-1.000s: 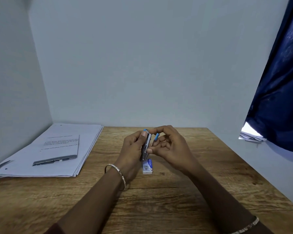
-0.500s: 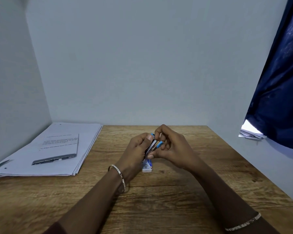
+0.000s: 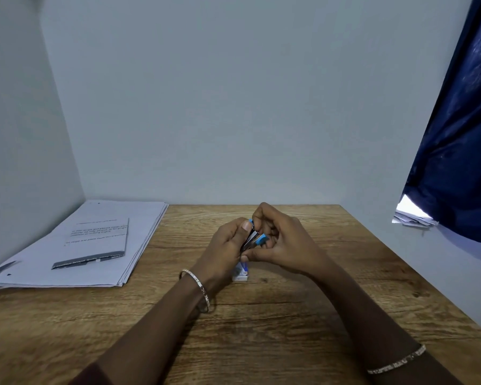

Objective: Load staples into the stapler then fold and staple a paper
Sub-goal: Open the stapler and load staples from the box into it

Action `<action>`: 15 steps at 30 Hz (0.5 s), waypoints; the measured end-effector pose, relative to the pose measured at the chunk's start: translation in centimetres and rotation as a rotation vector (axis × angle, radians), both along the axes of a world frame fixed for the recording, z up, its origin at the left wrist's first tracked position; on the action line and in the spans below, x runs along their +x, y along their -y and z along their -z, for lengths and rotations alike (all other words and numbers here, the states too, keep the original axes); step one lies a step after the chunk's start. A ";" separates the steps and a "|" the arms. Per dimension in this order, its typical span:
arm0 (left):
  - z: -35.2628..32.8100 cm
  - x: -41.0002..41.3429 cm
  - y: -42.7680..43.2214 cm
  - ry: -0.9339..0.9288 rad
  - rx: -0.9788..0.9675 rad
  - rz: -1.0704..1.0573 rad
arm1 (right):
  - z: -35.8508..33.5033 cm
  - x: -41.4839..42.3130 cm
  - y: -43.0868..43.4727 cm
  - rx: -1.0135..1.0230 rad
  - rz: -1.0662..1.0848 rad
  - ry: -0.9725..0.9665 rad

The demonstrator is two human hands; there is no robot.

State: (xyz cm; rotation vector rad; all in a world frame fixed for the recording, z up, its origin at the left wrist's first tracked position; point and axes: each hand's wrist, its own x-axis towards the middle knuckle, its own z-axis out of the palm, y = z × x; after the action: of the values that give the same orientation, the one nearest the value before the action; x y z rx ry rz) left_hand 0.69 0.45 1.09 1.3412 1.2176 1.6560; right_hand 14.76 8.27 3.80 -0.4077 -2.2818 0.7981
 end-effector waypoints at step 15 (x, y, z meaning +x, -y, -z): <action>-0.8 0.0 0.0 0.353 0.047 -0.054 | 2.3 -2.1 0.9 -0.494 0.015 -0.361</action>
State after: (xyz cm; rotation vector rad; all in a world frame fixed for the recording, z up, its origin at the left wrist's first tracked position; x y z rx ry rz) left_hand 0.73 0.47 1.85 0.9938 1.0178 1.8737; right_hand 12.68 7.40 1.50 -0.4549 -1.7349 1.3167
